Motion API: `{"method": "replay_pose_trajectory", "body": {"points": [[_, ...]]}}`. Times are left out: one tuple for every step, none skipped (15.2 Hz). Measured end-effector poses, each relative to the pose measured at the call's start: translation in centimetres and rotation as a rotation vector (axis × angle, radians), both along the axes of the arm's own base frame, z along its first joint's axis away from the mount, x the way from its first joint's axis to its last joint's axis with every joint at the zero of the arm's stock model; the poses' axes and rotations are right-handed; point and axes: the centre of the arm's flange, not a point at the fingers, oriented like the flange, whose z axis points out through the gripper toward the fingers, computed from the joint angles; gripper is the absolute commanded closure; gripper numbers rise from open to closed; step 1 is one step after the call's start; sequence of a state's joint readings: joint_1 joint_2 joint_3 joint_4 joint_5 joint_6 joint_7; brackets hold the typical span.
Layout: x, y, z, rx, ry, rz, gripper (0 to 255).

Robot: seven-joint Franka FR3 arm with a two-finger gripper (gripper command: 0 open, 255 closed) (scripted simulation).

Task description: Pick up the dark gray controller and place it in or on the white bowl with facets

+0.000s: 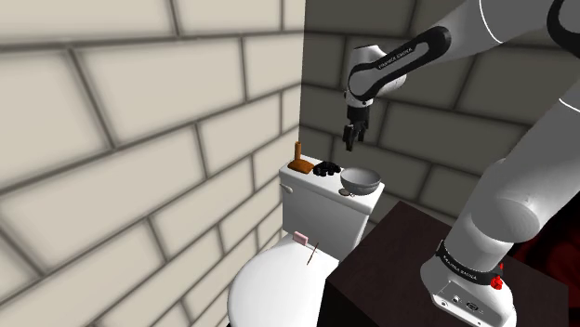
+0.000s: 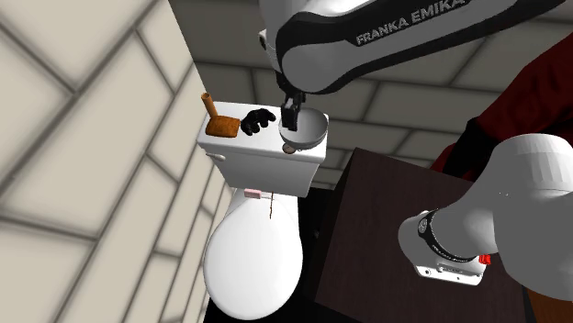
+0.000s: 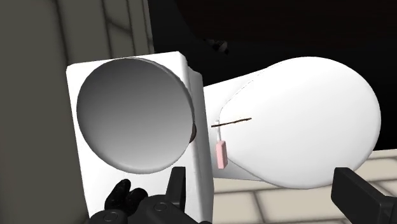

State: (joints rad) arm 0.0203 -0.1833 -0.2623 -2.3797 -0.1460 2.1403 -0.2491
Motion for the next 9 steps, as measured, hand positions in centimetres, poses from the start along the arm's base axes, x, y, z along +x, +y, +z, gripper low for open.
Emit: {"method": "replay_pose_trajectory", "body": {"points": [[0.9,-0.5,-0.9,0.001,0.001,0.013,0],[1.8,-0.8,-1.9,0.003,0.003,0.026,0],[2.5,-1.2,-3.0,0.004,0.005,0.038,0],[3.4,-1.7,-3.7,0.005,0.006,0.051,0],[4.1,-2.1,-4.5,0.006,0.008,0.064,0],[5.0,-2.3,-5.3,0.008,0.009,0.077,0],[6.1,-2.8,-6.3,0.009,0.009,0.089,0],[6.7,-3.4,-7.2,0.01,0.012,0.102,0],[7.4,-3.6,-8.1,0.011,0.013,0.115,0]]}}
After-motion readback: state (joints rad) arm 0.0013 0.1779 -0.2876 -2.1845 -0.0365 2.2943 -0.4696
